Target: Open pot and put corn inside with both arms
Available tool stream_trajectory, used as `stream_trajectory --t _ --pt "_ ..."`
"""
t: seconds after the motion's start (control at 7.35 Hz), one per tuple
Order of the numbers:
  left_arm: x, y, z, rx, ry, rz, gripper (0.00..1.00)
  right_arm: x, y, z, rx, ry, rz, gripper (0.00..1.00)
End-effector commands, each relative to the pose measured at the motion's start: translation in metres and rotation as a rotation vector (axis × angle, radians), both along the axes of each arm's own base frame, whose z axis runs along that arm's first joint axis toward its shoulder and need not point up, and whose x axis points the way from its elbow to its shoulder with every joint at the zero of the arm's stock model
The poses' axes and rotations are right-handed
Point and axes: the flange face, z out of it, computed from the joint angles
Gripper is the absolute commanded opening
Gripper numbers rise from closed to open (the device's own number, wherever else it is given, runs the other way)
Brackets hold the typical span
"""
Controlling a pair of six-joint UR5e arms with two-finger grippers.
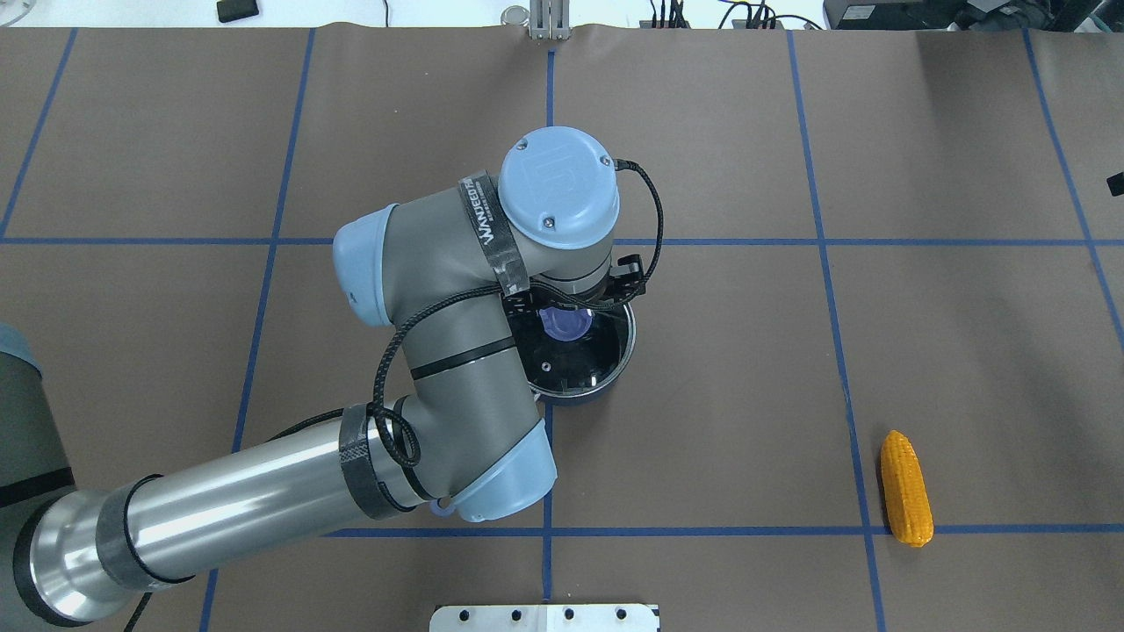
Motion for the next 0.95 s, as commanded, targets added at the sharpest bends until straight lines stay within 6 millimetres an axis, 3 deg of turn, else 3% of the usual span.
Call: stream_trajectory --t 0.0,0.27,0.54,0.82 --pt "0.0106 0.0007 0.0107 -0.007 -0.025 0.003 0.99 -0.0003 -0.0001 0.0009 -0.002 0.001 0.0 1.0" --pt "0.0145 0.006 0.0108 -0.005 -0.026 0.012 0.95 -0.0011 -0.0002 0.0016 -0.002 0.001 -0.003 1.0" --pt "0.0146 0.007 0.0098 0.023 -0.031 0.021 0.29 -0.0027 -0.0001 0.0016 -0.002 0.001 -0.006 1.0" --pt "0.0101 0.008 0.0073 0.024 -0.03 0.019 0.11 -0.0028 -0.0006 0.0009 -0.001 0.001 -0.006 1.0"
